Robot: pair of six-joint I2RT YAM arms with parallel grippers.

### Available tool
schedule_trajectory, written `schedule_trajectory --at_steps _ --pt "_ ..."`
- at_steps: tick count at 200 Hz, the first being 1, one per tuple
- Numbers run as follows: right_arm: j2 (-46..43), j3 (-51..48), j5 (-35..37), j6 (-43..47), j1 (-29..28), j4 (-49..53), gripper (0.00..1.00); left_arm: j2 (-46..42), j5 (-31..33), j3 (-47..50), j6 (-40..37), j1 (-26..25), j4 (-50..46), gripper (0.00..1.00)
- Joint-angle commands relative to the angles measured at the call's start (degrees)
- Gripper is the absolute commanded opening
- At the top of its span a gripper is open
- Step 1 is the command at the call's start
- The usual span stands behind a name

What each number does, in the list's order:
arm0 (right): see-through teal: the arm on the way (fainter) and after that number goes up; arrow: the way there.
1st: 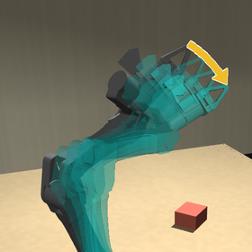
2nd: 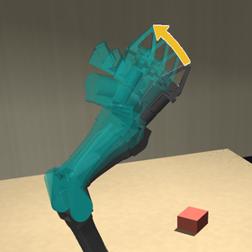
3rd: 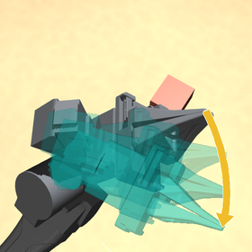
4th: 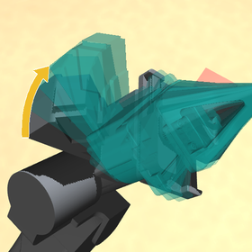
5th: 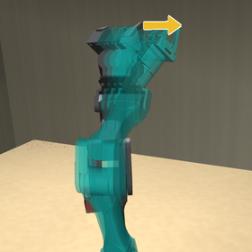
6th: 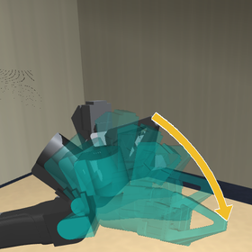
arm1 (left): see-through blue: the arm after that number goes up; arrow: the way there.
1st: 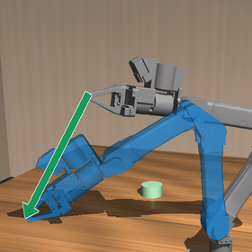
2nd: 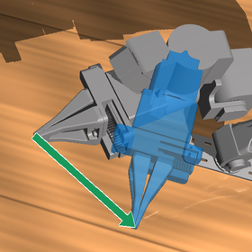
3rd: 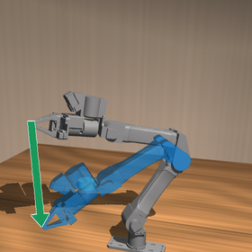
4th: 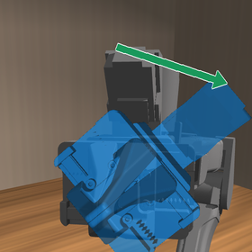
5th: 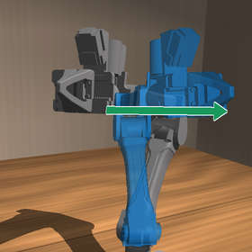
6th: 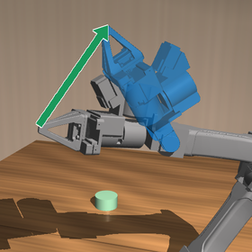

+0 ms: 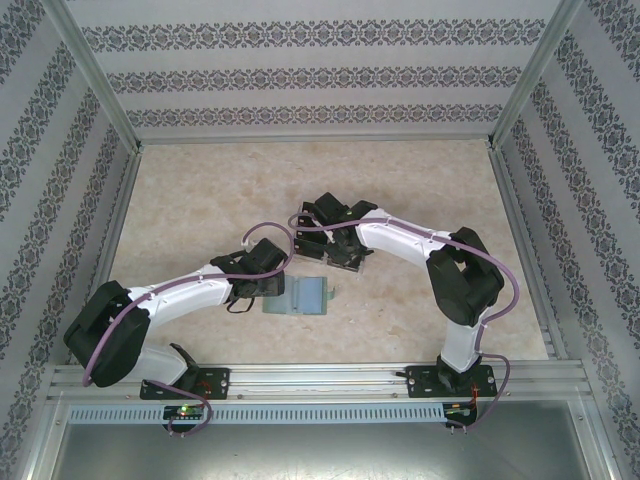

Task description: Put the credit cards into the card holder

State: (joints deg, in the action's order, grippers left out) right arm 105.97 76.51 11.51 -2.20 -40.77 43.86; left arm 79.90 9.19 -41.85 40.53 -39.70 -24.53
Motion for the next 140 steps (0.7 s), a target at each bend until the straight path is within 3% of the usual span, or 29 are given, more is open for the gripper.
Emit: schedule_trajectory --at_steps 1,55,67,98,140 --pt "0.5 0.8 -0.9 1.1 -1.0 1.8 0.19 0.5 0.0 -0.2 0.1 -0.7 1.4 0.7" --pt "-0.4 0.8 -1.9 2.1 -1.4 2.5 0.1 0.3 -0.1 -0.1 0.2 -0.7 1.3 0.7" --pt "-1.0 0.9 -1.9 2.0 -1.5 2.8 0.14 0.3 0.0 -0.2 0.2 -0.7 1.3 0.7" --pt "-2.6 1.2 0.4 1.4 -1.6 2.3 0.38 0.4 0.0 -0.2 0.3 -0.7 1.3 0.7" --pt "-0.6 5.4 0.3 0.7 -1.2 2.5 0.4 0.8 -0.3 -0.5 0.2 -0.7 1.4 0.7"
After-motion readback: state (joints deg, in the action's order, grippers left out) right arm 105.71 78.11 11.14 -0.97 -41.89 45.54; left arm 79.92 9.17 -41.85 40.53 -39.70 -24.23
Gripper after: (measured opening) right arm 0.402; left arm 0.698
